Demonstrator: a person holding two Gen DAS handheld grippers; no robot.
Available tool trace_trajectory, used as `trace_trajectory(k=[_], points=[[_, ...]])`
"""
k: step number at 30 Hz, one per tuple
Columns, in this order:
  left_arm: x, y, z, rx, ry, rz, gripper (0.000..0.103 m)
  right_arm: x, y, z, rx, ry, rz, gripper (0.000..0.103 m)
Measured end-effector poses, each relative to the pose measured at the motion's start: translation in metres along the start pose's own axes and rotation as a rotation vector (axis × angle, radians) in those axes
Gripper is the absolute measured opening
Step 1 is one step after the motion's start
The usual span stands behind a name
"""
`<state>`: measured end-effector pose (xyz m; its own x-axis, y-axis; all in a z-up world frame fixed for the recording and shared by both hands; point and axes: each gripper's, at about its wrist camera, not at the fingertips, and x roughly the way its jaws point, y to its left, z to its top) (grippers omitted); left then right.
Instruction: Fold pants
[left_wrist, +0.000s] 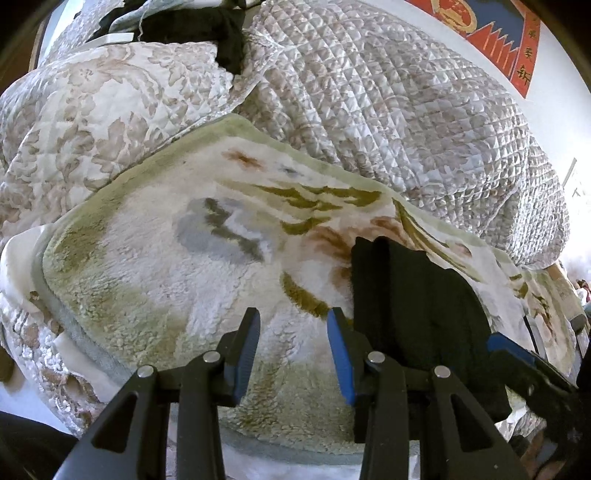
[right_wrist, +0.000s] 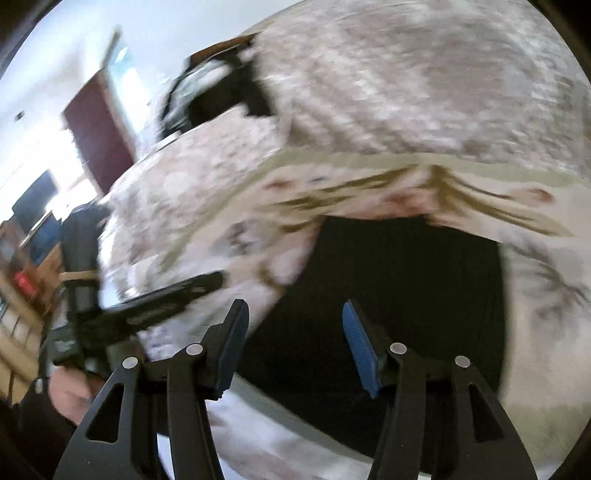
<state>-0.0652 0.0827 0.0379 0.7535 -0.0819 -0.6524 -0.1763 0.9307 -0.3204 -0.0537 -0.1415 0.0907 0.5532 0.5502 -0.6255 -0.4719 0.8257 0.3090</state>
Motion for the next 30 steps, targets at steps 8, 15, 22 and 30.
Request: trace_trajectory(k=[8, 15, 22, 30], points=[[0.004, -0.021, 0.000, 0.054, -0.007, -0.018, 0.040, 0.001, -0.055, -0.033, 0.149, 0.024, -0.135, 0.020], [0.007, -0.051, 0.016, 0.111, 0.023, -0.061, 0.040, 0.000, -0.062, -0.014, 0.140, 0.031, -0.013, 0.022], [0.040, -0.106, 0.042, 0.257, 0.083, -0.118, 0.040, 0.006, -0.106, 0.023, 0.152, -0.008, -0.131, 0.021], [0.095, -0.112, 0.043, 0.277, 0.163, -0.067, 0.041, 0.045, -0.128, 0.044, 0.120, 0.056, -0.170, 0.021]])
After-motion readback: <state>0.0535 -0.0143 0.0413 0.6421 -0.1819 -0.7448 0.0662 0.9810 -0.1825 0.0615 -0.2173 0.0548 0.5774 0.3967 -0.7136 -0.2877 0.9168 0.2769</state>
